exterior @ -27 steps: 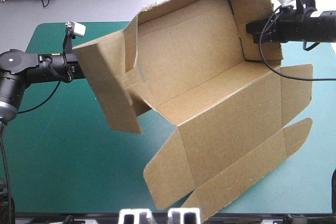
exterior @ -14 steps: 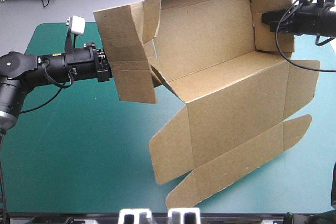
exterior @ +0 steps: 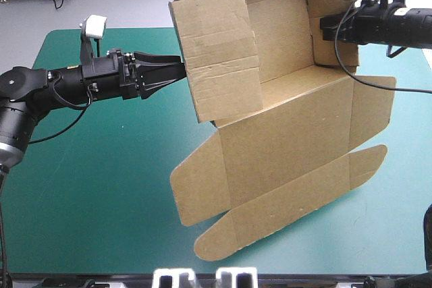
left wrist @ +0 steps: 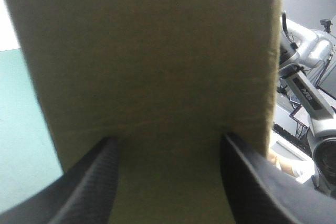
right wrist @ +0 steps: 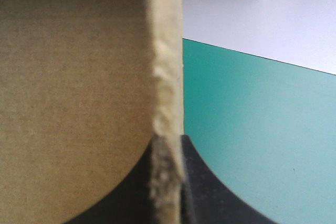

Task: Fold the box

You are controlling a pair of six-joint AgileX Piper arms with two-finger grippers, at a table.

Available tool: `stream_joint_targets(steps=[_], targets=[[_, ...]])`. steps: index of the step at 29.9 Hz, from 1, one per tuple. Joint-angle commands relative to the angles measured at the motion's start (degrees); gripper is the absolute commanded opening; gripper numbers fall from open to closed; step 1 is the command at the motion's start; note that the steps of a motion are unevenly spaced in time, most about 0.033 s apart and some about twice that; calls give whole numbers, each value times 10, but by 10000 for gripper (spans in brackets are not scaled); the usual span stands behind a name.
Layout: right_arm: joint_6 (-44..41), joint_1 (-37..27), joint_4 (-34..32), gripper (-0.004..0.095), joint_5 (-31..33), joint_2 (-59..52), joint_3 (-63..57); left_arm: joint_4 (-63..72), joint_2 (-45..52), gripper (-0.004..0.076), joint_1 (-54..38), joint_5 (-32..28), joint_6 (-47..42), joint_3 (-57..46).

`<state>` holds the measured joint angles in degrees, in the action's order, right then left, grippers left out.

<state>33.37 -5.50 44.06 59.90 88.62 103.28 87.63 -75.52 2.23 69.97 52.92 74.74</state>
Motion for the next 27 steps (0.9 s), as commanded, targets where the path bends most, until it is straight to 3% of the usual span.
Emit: stream_joint_targets(steps=[1, 10, 27], targets=[[-41, 38, -5, -25, -65, -20, 19, 41, 17, 427, 5, 42, 6, 15], [-147, 132, -148, -25, -124, -9, 19, -31, 17, 427, 5, -26, -1, 15], [-181, 176, -144, -25, -171, 45, 19, -191, 17, 442, 5, -256, -77, 15]])
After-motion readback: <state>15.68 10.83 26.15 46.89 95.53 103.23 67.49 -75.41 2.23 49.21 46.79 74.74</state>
